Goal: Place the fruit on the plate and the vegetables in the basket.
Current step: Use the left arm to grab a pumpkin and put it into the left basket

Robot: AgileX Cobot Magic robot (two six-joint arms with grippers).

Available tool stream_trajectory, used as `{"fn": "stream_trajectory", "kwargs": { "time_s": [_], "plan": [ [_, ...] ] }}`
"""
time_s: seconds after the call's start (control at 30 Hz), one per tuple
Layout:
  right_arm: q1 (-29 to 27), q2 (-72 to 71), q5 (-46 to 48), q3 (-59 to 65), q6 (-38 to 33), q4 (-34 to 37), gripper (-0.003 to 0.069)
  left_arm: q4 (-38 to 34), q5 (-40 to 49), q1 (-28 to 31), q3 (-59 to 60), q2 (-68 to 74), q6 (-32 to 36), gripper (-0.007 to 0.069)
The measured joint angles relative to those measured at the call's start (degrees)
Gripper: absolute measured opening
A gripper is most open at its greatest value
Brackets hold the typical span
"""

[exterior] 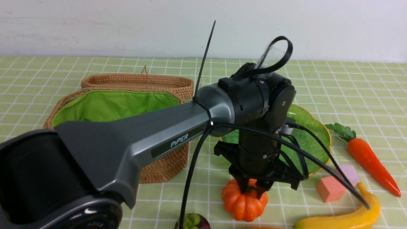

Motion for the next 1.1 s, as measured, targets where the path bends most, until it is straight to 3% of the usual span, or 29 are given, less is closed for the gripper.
{"fn": "stream_trajectory", "kwargs": {
  "time_s": [0.27, 0.8, 0.93, 1.1],
  "plan": [
    [0.0, 0.0, 0.0, 0.0, 0.0, 0.0, 0.0241, 3.07, 0.35, 0.0, -0.11, -0.13, 0.11, 0.0043],
    [0.0, 0.0, 0.0, 0.0, 0.0, 0.0, 0.0241, 9.73, 0.47, 1.47, 0.07, -12.41, 1.14, 0.0039],
    [0.0, 0.0, 0.0, 0.0, 0.0, 0.0, 0.0241, 9.39, 0.05, 8.83, 0.07, -21.73, 1.11, 0.0039],
    [0.0, 0.0, 0.0, 0.0, 0.0, 0.0, 0.0241, 9.06, 0.9, 22.36, -0.02, -26.06, 1.11, 0.0039]
  ]
}}
